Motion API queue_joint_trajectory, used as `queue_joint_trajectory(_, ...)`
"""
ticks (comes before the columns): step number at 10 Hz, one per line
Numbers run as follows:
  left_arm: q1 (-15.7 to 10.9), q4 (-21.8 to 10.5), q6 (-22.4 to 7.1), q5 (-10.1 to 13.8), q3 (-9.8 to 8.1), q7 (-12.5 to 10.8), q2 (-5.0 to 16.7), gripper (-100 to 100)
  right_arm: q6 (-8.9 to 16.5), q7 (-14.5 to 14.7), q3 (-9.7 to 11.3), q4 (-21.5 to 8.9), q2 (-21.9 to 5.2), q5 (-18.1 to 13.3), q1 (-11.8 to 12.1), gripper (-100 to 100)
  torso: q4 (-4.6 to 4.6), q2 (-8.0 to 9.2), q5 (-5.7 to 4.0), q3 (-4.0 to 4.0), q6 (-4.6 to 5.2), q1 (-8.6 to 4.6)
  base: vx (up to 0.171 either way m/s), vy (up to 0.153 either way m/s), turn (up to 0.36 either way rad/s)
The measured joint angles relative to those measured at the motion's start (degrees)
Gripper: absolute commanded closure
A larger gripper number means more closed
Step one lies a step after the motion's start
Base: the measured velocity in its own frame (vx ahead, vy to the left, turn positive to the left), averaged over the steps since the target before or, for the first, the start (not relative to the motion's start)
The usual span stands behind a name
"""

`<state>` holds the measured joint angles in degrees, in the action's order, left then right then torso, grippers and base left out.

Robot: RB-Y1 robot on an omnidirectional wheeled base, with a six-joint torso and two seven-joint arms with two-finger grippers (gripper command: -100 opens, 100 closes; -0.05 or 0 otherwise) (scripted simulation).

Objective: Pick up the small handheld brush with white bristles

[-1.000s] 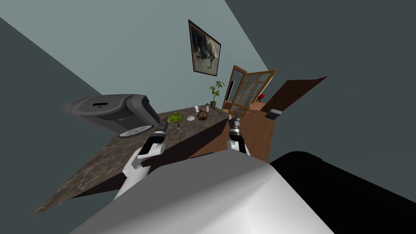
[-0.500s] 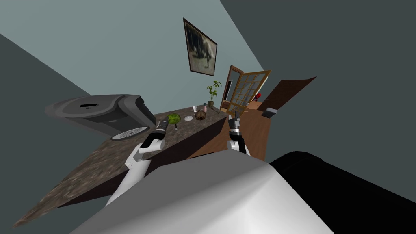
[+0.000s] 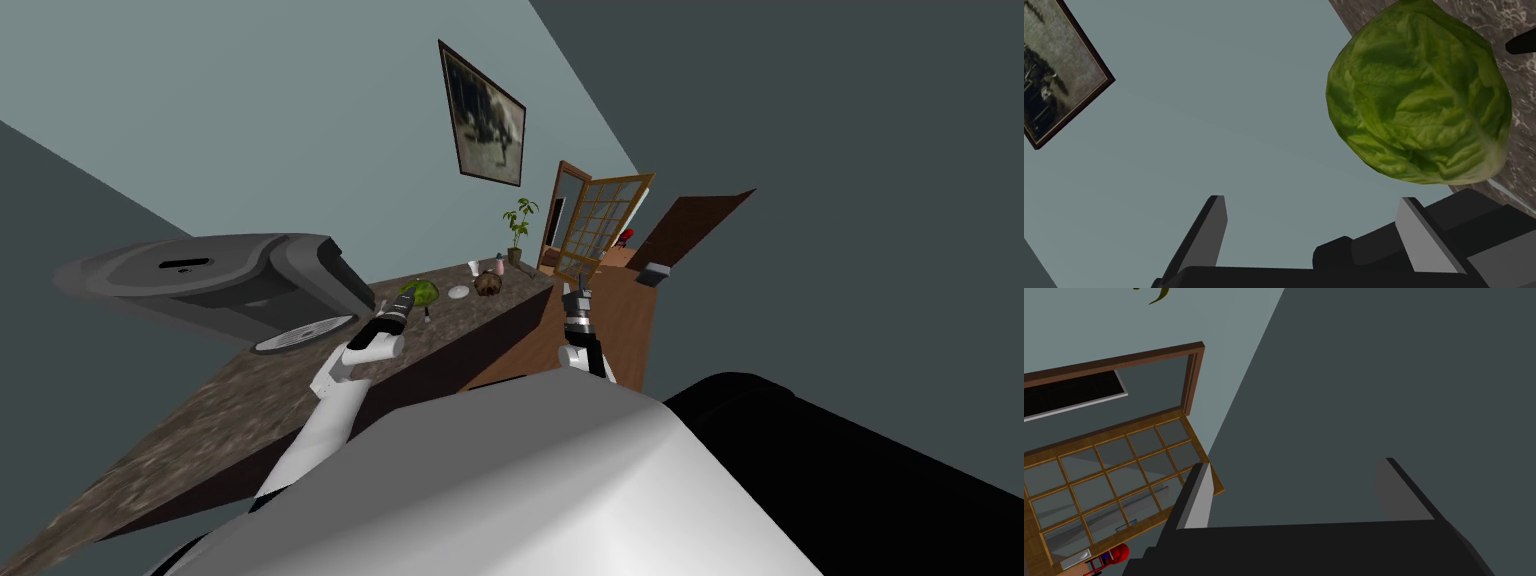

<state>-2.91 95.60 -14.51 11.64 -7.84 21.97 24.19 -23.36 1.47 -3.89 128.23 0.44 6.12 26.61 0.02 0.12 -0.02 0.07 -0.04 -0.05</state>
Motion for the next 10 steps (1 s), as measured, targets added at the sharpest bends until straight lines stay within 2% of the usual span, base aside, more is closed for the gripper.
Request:
queue_joint_trajectory(2, -2.57, -3.0, -3.55, 1.56, -0.44, 0.64, 1.86, -100, 0.0, 0.0, 0.0, 0.0, 0.0, 0.0, 0.0, 0, 0.0, 0.01, 0.01, 0.0, -0.02, 0.04, -0.016, -0.009, -0.022)
queue_joint_trajectory(3, -3.03, -4.17, -4.49, 1.51, -0.38, 0.83, 1.73, -100, 0.0, 0.0, 0.0, 0.0, 0.0, 0.0, 0.0, 0, -0.01, -0.02, 0.02, -0.01, -0.02, 0.06, -0.016, -0.007, -0.121)
queue_joint_trajectory(5, -5.44, -6.39, -7.96, 2.21, -0.88, 1.48, 2.46, -100, 0.0, 0.0, 0.0, 0.0, 0.0, 0.0, 0.0, 0, 0.0, -0.01, 0.01, -0.01, -0.01, 0.07, -0.025, -0.003, -0.109)
queue_joint_trajectory(7, -8.75, -10.19, -11.14, 3.26, -1.15, 2.15, 3.57, -100, 0.0, 0.0, 0.0, 0.0, 0.0, 0.0, 0.0, 0, 0.01, 0.02, 0.02, 0.01, -0.02, 0.09, -0.018, 0.002, -0.015)
queue_joint_trajectory(10, -11.74, -13.72, -16.25, 4.03, -1.58, 2.68, 4.27, -100, 0.0, 0.0, 0.0, 0.0, 0.0, 0.0, 0.0, 0, 0.0, 0.0, 0.03, 0.0, -0.02, 0.11, -0.024, 0.008, -0.102)
